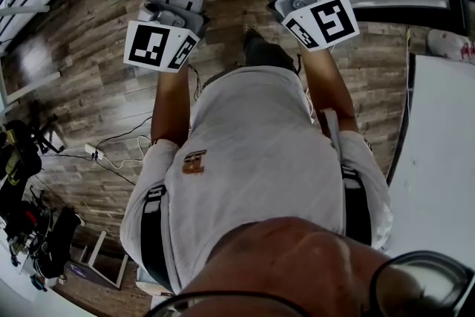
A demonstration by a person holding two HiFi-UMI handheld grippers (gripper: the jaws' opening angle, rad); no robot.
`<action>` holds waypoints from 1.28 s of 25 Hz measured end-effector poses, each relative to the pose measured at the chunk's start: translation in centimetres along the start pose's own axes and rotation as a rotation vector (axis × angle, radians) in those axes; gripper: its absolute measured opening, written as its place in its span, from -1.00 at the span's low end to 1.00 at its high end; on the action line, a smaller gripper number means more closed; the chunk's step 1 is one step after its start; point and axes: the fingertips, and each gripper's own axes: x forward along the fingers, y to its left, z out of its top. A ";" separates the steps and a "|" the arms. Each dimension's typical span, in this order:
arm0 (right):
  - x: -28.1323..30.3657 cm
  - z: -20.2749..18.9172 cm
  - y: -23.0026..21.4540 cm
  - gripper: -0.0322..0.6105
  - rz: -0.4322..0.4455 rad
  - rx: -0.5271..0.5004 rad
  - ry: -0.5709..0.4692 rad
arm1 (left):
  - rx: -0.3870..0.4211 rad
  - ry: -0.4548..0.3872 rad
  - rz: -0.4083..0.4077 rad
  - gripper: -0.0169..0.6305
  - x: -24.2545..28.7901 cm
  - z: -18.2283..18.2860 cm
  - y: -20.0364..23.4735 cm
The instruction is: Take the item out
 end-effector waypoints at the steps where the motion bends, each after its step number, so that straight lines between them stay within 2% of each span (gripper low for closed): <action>1: 0.6 -0.4 -1.1 -0.79 0.000 -0.001 0.002 | 0.000 0.002 0.003 -0.89 1.0 -0.4 0.7; 13: 6.6 -3.1 -14.3 -0.79 0.002 -0.001 0.031 | 0.002 0.026 0.012 -0.89 14.0 -3.7 6.8; 18: 10.5 -3.0 -19.5 -0.79 0.017 -0.003 0.040 | 0.001 0.032 0.035 -0.89 19.5 -3.6 10.5; 27: 14.7 -4.1 -26.9 -0.79 0.050 0.002 0.030 | 0.012 0.047 0.084 -0.89 27.0 -5.2 15.0; 32: 15.6 -4.9 -29.0 -0.79 0.063 -0.003 0.042 | 0.008 0.053 0.099 -0.89 29.7 -6.0 15.9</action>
